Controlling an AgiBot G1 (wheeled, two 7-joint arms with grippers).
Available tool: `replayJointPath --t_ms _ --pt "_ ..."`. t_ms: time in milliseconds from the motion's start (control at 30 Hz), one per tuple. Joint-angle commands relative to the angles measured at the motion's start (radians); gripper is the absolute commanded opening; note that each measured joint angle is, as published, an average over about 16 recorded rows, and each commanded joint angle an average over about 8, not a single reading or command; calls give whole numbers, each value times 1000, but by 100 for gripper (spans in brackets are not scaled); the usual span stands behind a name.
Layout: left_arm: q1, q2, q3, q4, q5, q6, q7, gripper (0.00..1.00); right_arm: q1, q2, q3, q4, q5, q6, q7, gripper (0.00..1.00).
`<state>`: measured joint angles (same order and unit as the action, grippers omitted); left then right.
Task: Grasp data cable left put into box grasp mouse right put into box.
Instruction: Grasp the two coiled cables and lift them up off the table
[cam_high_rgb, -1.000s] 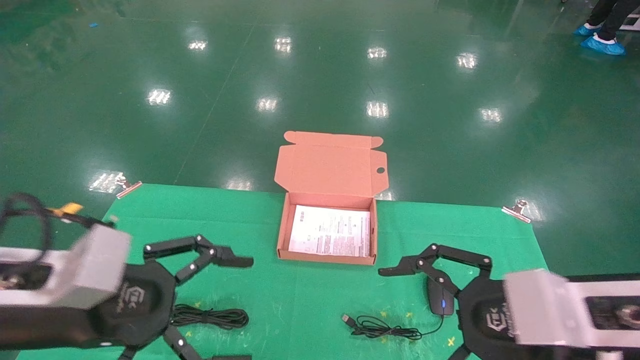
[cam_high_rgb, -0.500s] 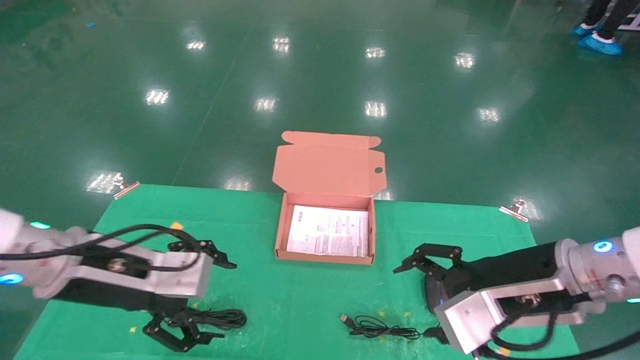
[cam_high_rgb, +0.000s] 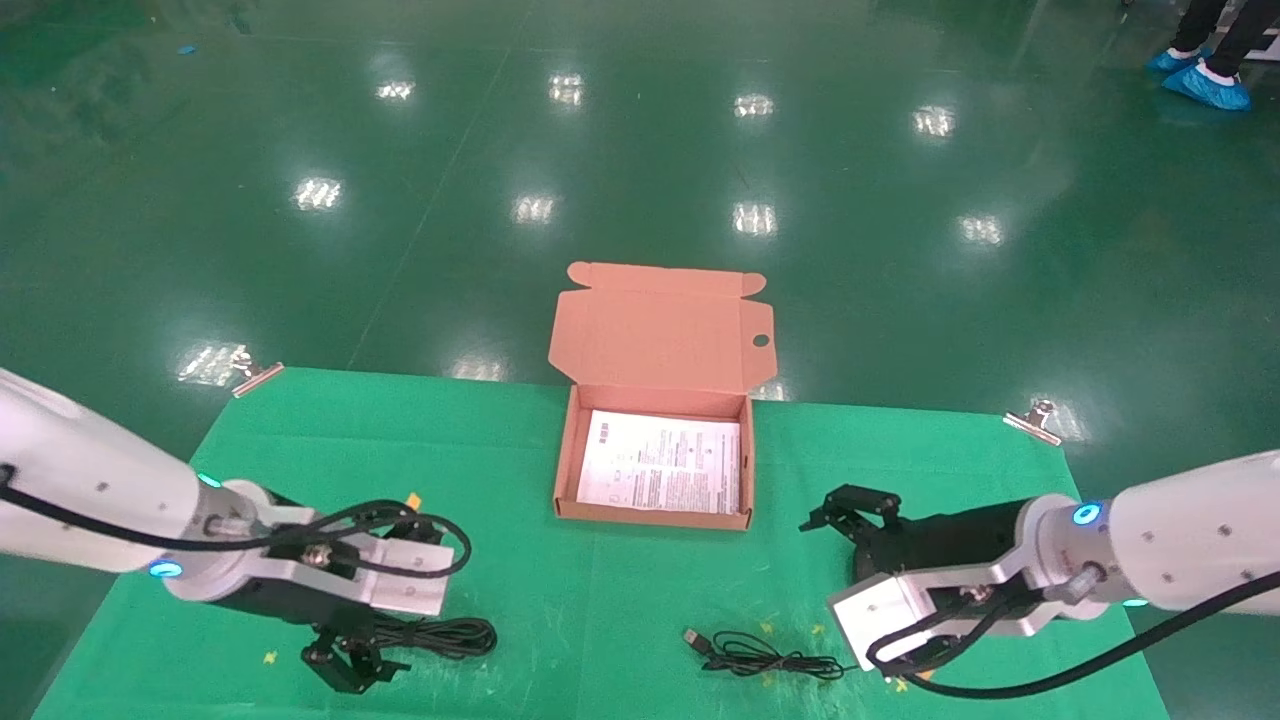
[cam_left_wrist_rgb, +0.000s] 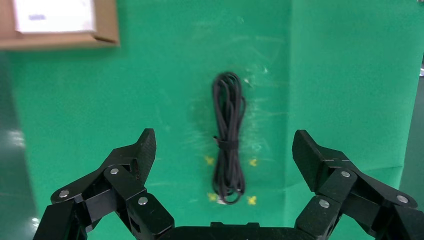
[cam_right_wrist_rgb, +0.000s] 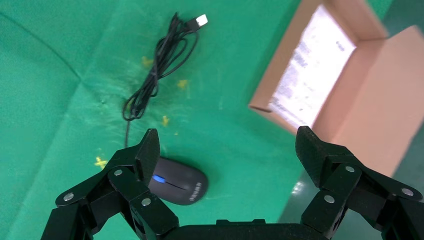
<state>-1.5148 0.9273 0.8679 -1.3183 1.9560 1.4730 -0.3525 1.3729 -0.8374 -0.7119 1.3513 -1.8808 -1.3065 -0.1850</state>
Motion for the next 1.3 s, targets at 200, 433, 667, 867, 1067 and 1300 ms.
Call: replayJointPath --t_ms 200,433,667,867,1067,1300 --pt "29 28 42 20 99 -34 -21 100 -60 -28 -26 -5 -84 65 43 100" --pt "59 53 57 106 126 -74 -14 100 -102 -54 -41 -18 -126 90 112 100" --pt "57 104 50 286 111 -126 20 100 -124 -89 -43 -62 -140 109 176 100" --pt "43 149 43 448 101 -168 62 100 -123 -126 -46 -133 -130 110 195 100" --pt "37 181 30 597 68 -198 116 100 -129 -153 -54 -197 -139 138 168 100" --pt "31 216 32 711 69 -244 190 100 -145 -171 -54 -265 -151 196 134 100"
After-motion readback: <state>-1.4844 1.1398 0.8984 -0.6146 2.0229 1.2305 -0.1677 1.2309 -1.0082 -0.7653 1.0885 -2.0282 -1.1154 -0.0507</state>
